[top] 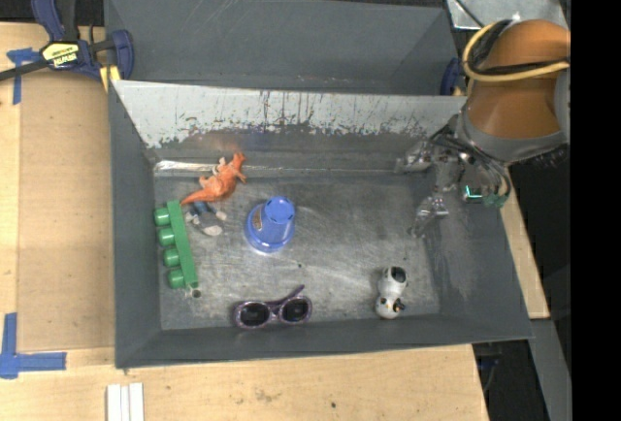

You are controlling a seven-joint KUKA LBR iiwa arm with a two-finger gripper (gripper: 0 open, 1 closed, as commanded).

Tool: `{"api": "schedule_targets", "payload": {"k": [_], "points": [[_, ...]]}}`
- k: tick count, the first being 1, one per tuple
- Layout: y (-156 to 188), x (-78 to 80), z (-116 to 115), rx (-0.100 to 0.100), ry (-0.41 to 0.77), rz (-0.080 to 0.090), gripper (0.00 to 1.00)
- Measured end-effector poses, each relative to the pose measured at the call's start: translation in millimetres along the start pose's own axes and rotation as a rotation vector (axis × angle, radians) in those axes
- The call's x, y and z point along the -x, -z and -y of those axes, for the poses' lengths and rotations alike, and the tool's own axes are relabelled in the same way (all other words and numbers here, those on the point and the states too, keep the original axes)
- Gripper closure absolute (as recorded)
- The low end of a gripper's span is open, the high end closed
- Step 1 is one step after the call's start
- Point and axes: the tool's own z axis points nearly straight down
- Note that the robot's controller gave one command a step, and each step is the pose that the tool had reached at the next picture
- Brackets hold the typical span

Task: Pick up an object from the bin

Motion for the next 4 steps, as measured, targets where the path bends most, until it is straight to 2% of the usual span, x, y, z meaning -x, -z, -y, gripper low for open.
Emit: {"api": "schedule_targets", "payload": {"k": [1,2,3,4], "points": [[5,1.8,0,-0.001,0.003,0.008,0.00],[-39,-30.2,-5,-0.004,0.196,0.016,0.00],[-43,-87.9,-19,0.003,0.441,-0.004,0.00],[-25,-101.9,-44,-0.001,0.408,0.005,0.00]]}}
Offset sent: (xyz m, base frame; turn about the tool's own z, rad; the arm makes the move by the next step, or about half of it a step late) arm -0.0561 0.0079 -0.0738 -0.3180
